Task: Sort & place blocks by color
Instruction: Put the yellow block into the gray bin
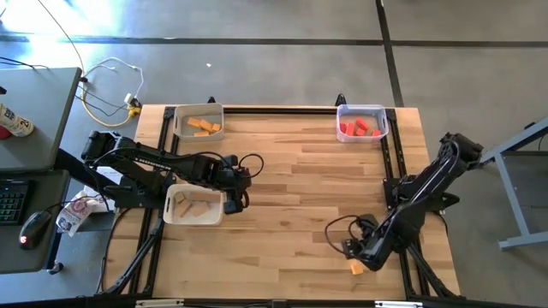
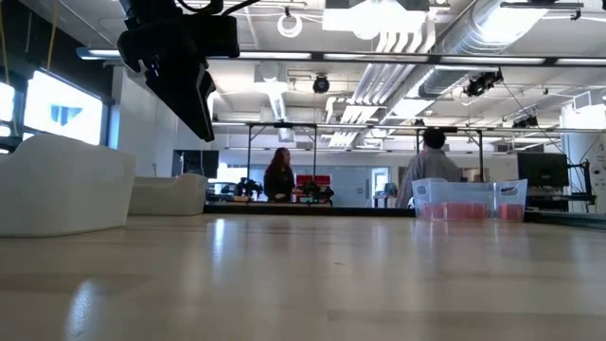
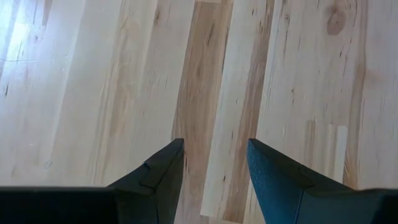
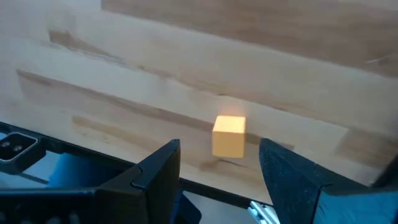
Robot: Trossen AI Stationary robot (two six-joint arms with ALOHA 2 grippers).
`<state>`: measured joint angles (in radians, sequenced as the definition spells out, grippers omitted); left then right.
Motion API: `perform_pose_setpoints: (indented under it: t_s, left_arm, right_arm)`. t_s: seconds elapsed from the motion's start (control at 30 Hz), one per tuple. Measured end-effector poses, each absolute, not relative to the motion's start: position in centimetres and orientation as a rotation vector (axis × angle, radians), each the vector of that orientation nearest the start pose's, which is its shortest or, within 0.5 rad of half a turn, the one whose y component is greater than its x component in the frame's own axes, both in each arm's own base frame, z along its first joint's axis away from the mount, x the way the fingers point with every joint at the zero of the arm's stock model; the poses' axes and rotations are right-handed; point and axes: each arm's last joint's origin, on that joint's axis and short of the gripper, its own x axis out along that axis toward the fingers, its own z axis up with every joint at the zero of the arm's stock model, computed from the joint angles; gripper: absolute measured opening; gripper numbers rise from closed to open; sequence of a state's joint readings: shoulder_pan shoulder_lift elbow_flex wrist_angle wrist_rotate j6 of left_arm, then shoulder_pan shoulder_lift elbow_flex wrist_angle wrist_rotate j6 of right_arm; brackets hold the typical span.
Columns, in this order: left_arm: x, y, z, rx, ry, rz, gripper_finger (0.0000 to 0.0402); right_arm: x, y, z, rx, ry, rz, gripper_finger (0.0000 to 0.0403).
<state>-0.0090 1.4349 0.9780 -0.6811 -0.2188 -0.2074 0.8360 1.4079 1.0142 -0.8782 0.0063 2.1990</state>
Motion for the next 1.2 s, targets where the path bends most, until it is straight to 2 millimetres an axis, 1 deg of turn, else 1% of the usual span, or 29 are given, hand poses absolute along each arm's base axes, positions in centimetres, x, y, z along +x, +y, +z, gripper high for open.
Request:
perform_pose_setpoints:
  t_s: [0.27, 0.57, 0.73, 0.93, 1.2]
  left_arm:
    - [27.2, 0.4, 22.4, -0.056, 1.099, 0.302, 0.0161]
    - [27.5, 0.4, 22.6, -0.061, 1.059, 0.299, 0.0161]
    - [27.6, 0.4, 22.6, -0.064, 1.044, 0.298, 0.0161]
    - [27.9, 0.4, 22.8, -0.069, 1.01, 0.296, 0.0161]
    - [28.2, 0.4, 23.0, -0.074, 0.975, 0.294, 0.0161]
  right_arm:
    - [18.2, 20.6, 21.4, 1.291, 1.28, -0.777, 0.0204]
    - [19.0, 22.3, 19.0, 1.286, 1.388, -0.781, 0.0204]
    - [19.3, 22.7, 17.8, 1.266, 1.424, -0.811, 0.0204]
    - [19.4, 22.8, 17.2, 1.252, 1.431, -0.829, 0.0204]
    - [19.1, 22.6, 17.0, 1.218, 1.433, -0.864, 0.0204]
